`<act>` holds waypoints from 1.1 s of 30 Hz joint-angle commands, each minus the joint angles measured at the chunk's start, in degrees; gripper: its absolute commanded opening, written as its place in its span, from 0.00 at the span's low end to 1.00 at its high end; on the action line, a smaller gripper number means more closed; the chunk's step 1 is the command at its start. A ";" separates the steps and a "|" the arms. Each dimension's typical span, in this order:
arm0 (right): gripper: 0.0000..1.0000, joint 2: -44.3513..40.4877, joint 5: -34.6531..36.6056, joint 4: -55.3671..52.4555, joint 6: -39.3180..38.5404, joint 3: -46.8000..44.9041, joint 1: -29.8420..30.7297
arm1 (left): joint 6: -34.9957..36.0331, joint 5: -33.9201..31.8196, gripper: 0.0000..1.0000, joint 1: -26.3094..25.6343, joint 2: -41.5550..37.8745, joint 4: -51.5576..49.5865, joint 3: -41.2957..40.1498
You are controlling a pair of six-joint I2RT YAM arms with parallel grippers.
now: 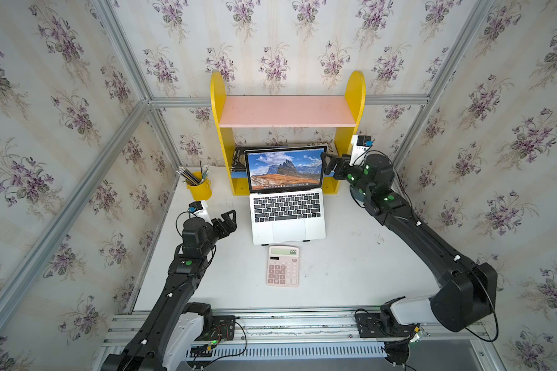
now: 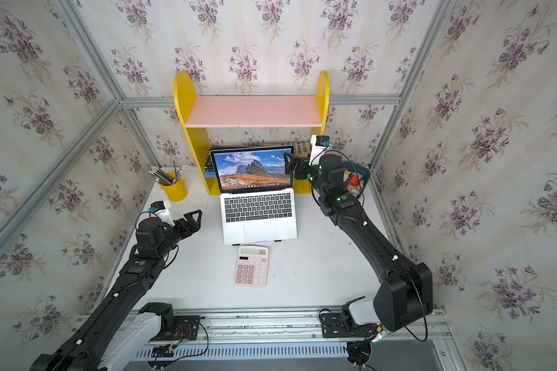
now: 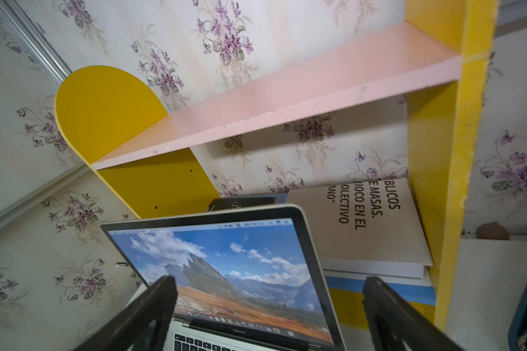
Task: Close the laptop lid and set it aside
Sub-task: Close the lid of the laptop.
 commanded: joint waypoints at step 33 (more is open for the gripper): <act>0.69 31.26 -13.18 -16.93 -0.63 45.52 4.09 | 0.96 2.97 0.91 0.01 -2.21 -1.29 -0.76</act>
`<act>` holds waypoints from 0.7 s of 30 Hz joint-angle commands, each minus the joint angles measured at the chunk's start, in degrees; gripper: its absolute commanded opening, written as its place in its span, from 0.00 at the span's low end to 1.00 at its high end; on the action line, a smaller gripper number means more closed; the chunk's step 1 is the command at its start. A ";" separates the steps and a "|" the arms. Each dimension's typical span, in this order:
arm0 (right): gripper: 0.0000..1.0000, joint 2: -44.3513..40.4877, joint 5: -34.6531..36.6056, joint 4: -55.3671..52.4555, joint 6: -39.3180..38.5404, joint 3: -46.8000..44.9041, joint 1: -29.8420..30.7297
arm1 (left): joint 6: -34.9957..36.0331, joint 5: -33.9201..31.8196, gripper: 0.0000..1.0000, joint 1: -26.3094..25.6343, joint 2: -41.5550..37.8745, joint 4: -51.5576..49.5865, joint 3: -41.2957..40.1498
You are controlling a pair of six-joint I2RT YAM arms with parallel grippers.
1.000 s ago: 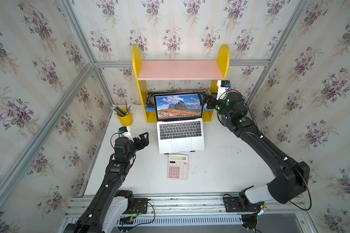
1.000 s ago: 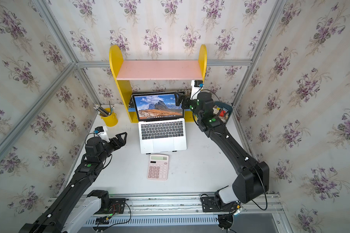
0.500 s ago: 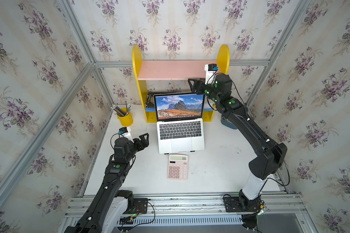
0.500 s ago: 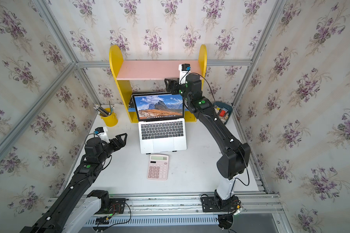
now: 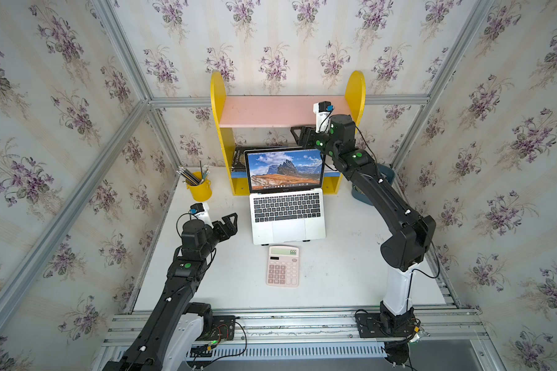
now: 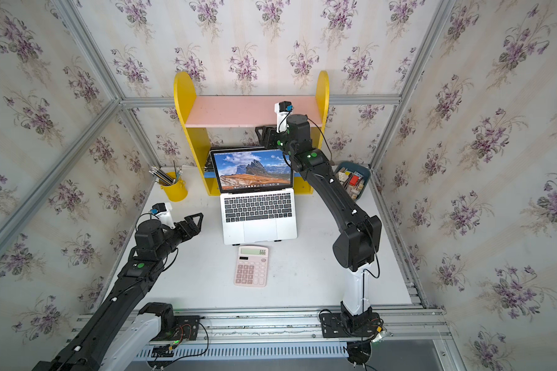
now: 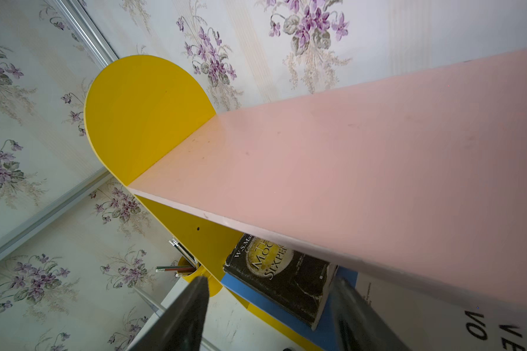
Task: Close the laptop lid and set it aside
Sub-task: Close the lid of the laptop.
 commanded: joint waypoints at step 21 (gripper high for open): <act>1.00 2.70 -13.08 -11.03 -48.15 3.92 0.52 | 0.58 1.35 0.90 0.02 -0.18 1.36 -0.30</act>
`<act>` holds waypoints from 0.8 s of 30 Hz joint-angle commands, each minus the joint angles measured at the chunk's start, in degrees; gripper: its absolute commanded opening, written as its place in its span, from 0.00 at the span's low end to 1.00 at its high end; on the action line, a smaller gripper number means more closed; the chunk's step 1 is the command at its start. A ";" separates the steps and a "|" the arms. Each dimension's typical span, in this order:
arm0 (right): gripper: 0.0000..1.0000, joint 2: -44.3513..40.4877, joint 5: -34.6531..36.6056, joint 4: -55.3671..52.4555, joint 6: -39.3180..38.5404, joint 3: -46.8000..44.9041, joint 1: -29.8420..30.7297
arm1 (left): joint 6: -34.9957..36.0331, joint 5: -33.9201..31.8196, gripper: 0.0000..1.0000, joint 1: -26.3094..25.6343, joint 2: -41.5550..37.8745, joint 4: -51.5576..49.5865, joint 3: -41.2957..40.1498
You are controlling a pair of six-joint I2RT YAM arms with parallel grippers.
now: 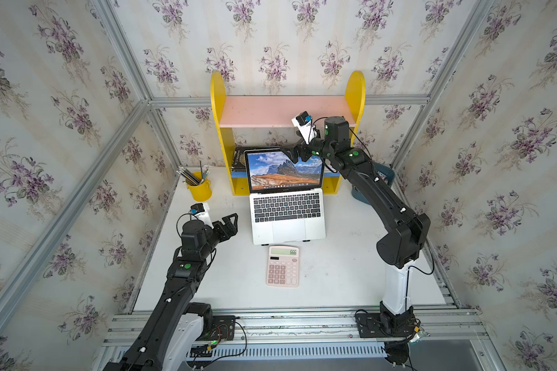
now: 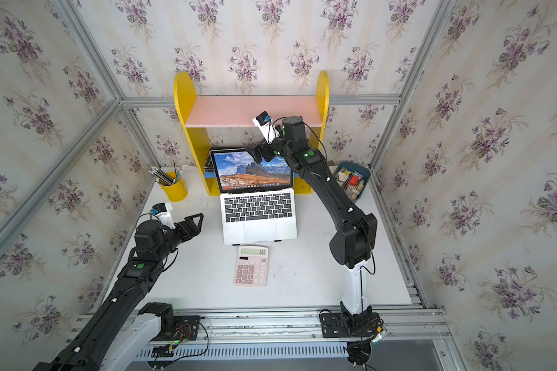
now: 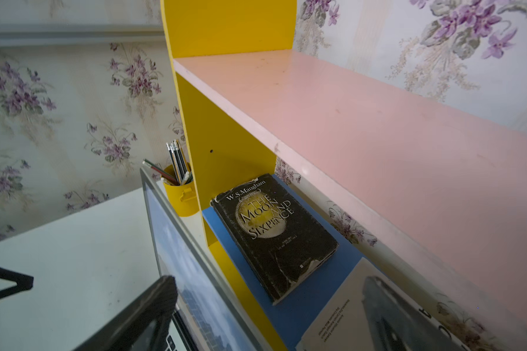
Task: Close the laptop lid and set it aside
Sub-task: Close the lid of the laptop.
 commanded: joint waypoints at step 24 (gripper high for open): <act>0.97 2.42 -0.21 -13.00 -31.16 1.35 2.89 | 0.52 1.10 0.90 -0.02 1.27 2.30 -0.04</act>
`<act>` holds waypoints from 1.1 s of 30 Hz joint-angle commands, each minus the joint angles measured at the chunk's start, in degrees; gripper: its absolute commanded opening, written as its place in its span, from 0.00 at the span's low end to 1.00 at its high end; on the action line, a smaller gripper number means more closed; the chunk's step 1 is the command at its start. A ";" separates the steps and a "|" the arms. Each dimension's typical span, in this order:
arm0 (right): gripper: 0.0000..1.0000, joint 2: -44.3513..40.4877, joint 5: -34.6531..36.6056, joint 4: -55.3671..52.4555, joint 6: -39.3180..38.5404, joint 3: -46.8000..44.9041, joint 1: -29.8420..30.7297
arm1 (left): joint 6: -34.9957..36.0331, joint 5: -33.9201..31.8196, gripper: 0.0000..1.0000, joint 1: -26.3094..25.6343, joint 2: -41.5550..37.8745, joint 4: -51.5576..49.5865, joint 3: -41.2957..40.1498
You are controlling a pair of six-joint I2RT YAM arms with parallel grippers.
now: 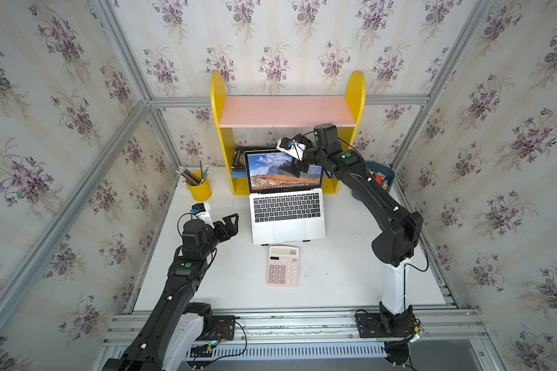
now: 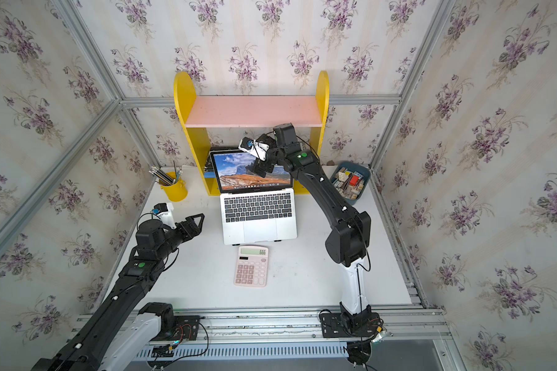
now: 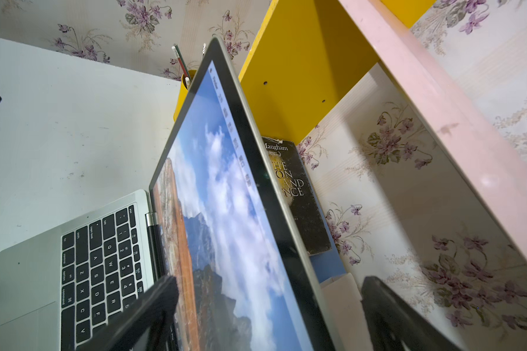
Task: Close the laptop lid and set it aside
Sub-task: Close the lid of the laptop.
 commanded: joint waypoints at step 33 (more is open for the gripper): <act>1.00 -15.87 6.62 9.15 0.10 -29.23 7.26 | -0.14 1.38 0.90 0.02 1.79 2.74 0.04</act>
